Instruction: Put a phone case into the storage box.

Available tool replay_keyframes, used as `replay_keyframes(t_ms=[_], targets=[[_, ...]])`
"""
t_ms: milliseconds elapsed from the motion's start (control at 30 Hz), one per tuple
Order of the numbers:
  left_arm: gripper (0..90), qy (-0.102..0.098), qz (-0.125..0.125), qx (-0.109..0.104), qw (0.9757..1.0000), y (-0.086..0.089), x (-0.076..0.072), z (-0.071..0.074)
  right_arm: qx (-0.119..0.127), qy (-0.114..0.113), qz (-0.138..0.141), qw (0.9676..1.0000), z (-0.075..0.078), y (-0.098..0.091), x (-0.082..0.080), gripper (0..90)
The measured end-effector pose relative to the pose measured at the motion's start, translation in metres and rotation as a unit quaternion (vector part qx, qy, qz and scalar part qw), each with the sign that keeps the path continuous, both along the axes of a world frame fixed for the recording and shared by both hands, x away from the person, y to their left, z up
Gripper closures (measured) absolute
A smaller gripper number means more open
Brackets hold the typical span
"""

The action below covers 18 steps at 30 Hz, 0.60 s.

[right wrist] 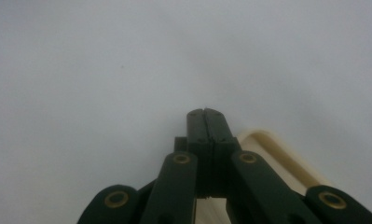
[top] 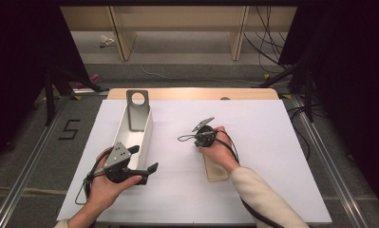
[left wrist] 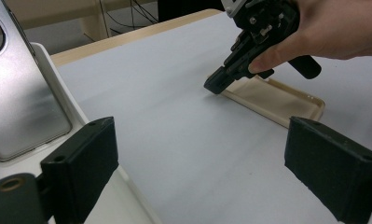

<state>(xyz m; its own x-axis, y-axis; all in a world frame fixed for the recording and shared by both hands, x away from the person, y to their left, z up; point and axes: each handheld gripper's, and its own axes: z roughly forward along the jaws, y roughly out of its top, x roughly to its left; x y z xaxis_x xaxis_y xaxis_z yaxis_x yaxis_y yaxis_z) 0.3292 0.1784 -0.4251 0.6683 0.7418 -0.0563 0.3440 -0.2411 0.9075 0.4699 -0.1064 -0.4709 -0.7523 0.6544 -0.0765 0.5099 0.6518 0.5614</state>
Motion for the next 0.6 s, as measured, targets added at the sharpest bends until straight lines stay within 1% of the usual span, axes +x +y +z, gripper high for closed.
replay_keyframes(t_ms=[233,367,433,467,500,567,600], targets=[[9.2,-0.002,0.001,-0.002,1.0,0.0,0.0,0.001,-0.001,0.003,-0.018,0.9998,0.0,-0.01,0.003,90.0],[9.3,-0.001,0.001,-0.002,1.0,0.001,0.001,0.0,0.005,0.007,-0.016,0.9998,0.001,-0.013,0.003,90.0],[9.7,0.0,0.001,-0.009,1.0,0.001,0.001,0.0,0.017,0.003,-0.013,0.9998,0.002,-0.014,0.003,89.6],[9.8,0.001,0.001,-0.012,0.9999,0.002,0.001,0.0,0.025,0.003,-0.014,0.9996,0.003,-0.015,0.002,85.4],[9.8,0.0,0.001,-0.013,0.9999,0.002,0.001,0.001,0.034,0.0,-0.007,0.9994,0.005,-0.017,0.002,80.5],[9.8,0.0,0.002,-0.012,0.9999,0.003,0.001,0.0,0.047,-0.005,-0.004,0.9989,0.01,-0.02,0.001,69.7],[9.7,0.0,0.003,-0.012,0.9999,0.004,0.001,0.0,0.054,-0.007,0.002,0.9985,0.013,-0.022,0.0,63.6]])
